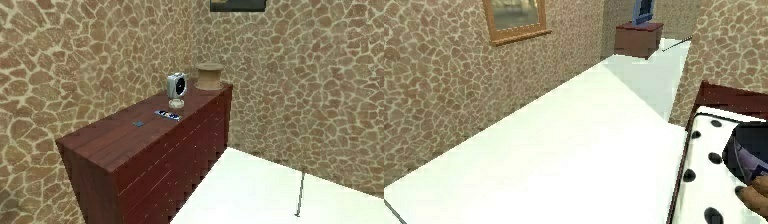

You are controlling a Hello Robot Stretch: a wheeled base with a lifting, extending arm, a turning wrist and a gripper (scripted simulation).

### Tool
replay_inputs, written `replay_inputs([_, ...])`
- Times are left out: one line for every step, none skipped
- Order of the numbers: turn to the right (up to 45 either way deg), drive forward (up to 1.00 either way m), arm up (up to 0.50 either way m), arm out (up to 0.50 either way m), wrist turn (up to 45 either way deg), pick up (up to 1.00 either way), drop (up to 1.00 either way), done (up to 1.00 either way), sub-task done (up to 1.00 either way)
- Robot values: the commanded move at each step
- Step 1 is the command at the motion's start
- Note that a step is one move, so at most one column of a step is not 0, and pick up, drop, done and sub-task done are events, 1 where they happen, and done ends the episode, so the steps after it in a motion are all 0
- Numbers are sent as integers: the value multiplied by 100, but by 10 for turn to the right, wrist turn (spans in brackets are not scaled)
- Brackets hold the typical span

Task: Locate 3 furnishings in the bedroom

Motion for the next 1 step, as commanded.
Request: replay_inputs([0,0,0,0,0,0,0,0,100])
